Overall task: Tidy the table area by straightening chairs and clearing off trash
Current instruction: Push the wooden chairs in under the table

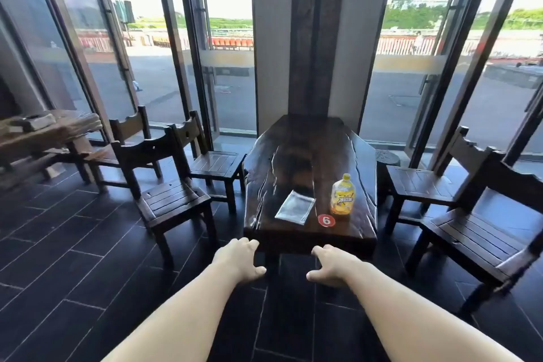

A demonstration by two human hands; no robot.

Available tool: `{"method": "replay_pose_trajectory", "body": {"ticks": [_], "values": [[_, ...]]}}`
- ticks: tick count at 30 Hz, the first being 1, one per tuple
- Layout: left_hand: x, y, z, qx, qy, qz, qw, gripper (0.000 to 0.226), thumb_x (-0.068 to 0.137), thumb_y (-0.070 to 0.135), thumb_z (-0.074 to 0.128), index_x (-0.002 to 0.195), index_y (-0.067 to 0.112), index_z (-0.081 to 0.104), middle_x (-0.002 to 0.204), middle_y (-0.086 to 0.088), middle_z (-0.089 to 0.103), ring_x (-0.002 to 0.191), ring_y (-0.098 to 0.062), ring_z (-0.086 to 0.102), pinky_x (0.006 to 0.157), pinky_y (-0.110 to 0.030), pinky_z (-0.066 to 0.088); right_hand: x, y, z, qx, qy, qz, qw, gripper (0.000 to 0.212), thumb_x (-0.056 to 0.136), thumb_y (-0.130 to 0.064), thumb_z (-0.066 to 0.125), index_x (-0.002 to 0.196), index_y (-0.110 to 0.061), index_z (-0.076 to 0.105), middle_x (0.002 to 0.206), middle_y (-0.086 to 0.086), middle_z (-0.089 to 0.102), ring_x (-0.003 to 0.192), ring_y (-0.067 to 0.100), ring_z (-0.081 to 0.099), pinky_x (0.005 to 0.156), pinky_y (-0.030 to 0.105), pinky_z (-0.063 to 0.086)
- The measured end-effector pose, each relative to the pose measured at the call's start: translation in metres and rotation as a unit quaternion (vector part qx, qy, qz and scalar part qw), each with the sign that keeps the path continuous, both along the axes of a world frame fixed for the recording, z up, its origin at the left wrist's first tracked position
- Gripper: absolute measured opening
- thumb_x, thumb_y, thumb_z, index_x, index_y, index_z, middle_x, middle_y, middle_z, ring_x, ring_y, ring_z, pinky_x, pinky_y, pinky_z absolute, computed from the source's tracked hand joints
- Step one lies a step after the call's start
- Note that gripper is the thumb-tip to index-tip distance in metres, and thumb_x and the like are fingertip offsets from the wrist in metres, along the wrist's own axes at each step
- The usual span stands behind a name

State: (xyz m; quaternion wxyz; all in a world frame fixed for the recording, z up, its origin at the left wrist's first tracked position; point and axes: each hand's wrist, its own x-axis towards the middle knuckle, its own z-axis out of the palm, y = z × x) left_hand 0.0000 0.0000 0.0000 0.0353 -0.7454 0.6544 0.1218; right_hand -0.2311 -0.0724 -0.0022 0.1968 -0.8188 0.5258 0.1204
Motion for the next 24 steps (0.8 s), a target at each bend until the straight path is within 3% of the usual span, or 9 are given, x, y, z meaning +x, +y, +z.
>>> {"method": "replay_pose_trajectory", "body": {"ticks": [18, 24], "values": [[0.292, 0.032, -0.010, -0.019, 0.005, 0.153, 0.988, 0.067, 0.089, 0.059, 0.056, 0.143, 0.022, 0.042, 0.144, 0.002, 0.046, 0.132, -0.024, 0.045, 0.102, -0.042, 0.044, 0.328, -0.031, -0.003, -0.015, -0.005, 0.136, 0.991, 0.075, 0.081, -0.064, 0.055, 0.141, -0.022, 0.042, 0.134, 0.005, 0.050, 0.125, 0.029, 0.053, 0.097, 0.043, 0.047], [0.386, 0.059, -0.007, -0.022, -0.019, 0.215, 0.976, 0.073, 0.087, 0.070, 0.050, 0.141, 0.021, 0.042, 0.140, -0.001, 0.050, 0.131, -0.024, 0.044, 0.104, -0.041, 0.042, 0.439, -0.023, 0.002, -0.006, -0.024, 0.187, 0.982, 0.072, 0.080, -0.063, 0.055, 0.139, -0.025, 0.044, 0.132, 0.003, 0.050, 0.124, 0.027, 0.053, 0.099, 0.042, 0.047]]}}
